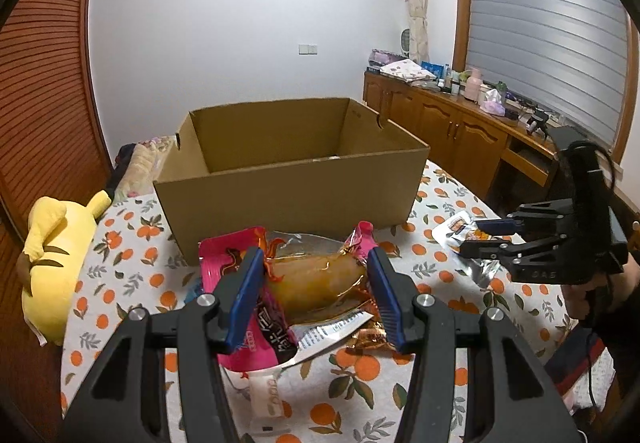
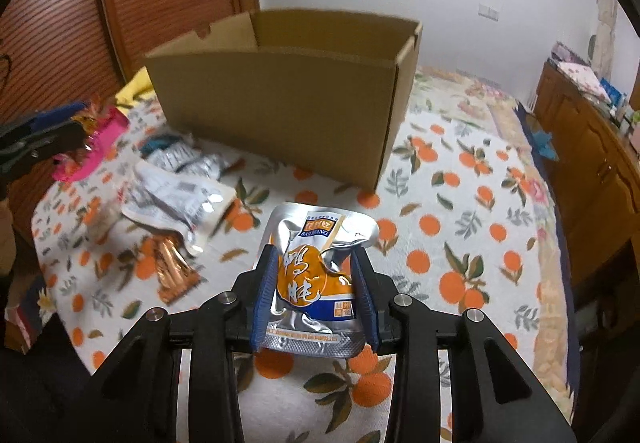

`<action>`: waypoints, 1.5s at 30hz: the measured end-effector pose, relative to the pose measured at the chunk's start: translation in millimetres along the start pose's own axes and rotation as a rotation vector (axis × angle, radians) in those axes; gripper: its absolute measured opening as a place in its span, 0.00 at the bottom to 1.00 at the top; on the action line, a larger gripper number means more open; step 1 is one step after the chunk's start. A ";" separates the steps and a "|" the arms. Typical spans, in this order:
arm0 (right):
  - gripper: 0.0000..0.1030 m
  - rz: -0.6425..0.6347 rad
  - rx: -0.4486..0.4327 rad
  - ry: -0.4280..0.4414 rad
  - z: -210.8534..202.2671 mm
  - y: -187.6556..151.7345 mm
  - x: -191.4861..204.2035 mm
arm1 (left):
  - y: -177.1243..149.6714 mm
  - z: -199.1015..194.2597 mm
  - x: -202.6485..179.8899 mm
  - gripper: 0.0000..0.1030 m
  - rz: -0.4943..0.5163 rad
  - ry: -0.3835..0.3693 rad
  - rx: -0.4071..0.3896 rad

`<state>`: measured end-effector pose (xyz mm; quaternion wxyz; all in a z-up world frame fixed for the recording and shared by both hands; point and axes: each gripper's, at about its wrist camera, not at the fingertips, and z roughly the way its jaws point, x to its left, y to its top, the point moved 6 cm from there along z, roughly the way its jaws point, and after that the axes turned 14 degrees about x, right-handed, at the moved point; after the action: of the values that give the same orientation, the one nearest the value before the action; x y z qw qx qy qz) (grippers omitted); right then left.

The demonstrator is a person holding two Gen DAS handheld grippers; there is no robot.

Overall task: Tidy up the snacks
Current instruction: 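Carry both snacks over the box and open both tools to drop them in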

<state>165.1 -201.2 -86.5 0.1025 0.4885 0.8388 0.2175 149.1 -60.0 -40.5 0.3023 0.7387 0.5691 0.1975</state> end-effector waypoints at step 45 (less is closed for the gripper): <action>0.37 -0.086 -0.147 0.061 0.6 179.0 -2.6 | 137.0 87.7 70.3 0.51 0.011 0.026 0.049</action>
<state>305.3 -126.6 -3.8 0.1218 0.4364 0.8435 0.2884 323.0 -35.2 -17.0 0.2758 0.7464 0.5735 0.1947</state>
